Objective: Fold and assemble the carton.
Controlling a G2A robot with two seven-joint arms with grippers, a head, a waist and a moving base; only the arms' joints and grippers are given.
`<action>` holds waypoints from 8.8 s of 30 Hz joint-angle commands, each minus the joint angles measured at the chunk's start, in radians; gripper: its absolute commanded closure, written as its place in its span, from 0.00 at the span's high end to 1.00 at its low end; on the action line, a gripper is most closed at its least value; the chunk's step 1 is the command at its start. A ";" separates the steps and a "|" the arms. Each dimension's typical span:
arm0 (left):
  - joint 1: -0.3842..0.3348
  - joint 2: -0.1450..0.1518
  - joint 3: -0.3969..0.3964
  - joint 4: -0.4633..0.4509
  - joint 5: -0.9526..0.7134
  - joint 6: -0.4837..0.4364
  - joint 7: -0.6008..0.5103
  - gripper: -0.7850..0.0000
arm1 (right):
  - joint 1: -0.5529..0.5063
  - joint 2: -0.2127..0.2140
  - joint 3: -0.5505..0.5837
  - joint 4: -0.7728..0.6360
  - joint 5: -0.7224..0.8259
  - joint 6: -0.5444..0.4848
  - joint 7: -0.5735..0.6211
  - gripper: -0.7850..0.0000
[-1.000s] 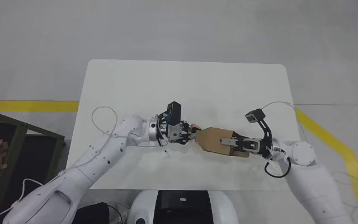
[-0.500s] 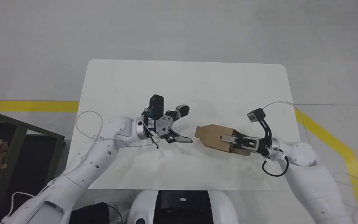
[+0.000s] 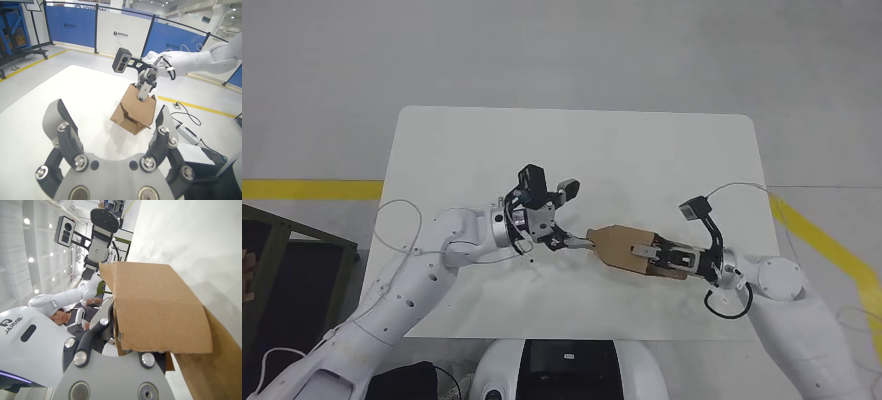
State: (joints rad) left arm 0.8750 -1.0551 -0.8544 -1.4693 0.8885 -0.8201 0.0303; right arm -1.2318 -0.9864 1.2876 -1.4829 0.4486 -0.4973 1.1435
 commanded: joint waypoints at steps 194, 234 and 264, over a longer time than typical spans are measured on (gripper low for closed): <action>0.081 -0.073 -0.149 0.016 -0.098 -0.151 -0.195 1.00 | -0.065 0.004 0.042 -0.113 0.174 -0.006 0.100 0.00; 0.064 -0.093 -0.101 0.042 -0.100 -0.169 -0.189 1.00 | 0.045 -0.015 -0.021 0.014 0.201 -0.011 0.140 0.00; 0.108 -0.084 -0.160 0.007 -0.132 -0.130 -0.169 1.00 | -0.004 -0.009 0.001 -0.062 0.108 -0.002 0.075 0.00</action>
State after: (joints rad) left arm 0.9768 -1.1406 -1.0077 -1.4559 0.7552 -0.9471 -0.1399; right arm -1.2355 -0.9953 1.2888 -1.5445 0.5569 -0.4997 1.2189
